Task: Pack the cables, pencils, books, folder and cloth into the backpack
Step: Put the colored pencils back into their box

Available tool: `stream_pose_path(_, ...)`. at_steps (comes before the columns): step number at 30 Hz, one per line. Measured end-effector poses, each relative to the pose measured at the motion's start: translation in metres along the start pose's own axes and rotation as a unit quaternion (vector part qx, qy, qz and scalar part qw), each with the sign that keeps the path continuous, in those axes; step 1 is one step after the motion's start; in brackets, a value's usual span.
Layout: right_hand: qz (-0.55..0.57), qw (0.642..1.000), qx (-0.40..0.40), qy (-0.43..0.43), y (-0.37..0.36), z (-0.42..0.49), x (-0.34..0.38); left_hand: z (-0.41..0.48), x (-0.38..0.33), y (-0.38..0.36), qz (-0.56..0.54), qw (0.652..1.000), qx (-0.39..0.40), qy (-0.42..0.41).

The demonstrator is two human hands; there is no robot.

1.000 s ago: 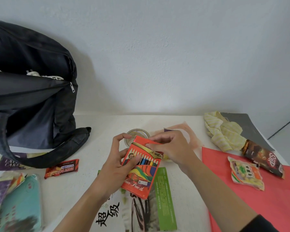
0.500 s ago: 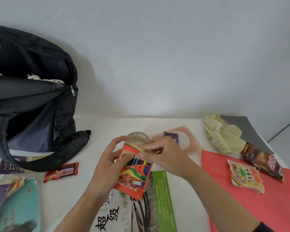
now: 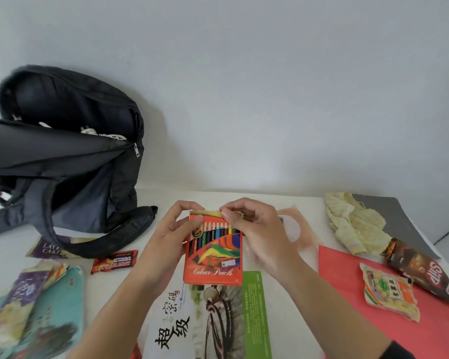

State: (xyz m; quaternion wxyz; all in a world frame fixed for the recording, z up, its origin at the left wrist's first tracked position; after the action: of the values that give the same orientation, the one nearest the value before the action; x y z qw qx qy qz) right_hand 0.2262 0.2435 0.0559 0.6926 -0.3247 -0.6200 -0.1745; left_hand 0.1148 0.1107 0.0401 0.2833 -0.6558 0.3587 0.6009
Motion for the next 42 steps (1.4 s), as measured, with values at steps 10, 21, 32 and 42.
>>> stream_pose_path(10,-0.107,0.978,0.179,0.000,-0.093,0.023,0.030,-0.035,-0.062,0.084,0.102,0.988,-0.104,-0.043)
stream_pose_path(21,-0.078,0.986,0.045,0.142,-0.210,0.087,0.045,0.000,-0.135,0.257,0.293,0.930,-0.177,-0.132)
stream_pose_path(32,0.028,0.981,-0.096,0.166,-0.309,0.178,0.041,0.121,-0.133,0.410,0.620,0.761,-0.152,-0.116)
stream_pose_path(42,-0.119,0.963,-0.075,0.228,-0.344,0.233,0.047,0.140,-0.103,0.429,0.623,0.761,-0.129,-0.127)
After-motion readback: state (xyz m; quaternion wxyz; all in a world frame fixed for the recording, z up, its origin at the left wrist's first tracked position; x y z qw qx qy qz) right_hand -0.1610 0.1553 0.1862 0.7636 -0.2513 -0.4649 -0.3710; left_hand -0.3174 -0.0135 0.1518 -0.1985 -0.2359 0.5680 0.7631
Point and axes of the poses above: each hand's wrist, its own z-axis towards the middle knuckle, its own y-axis out of the back of the hand, x = y × z, the point moved 7 cm from there along z, towards the middle knuckle, and after that the axes turned 14 degrees about z, right-handed, at the moved point
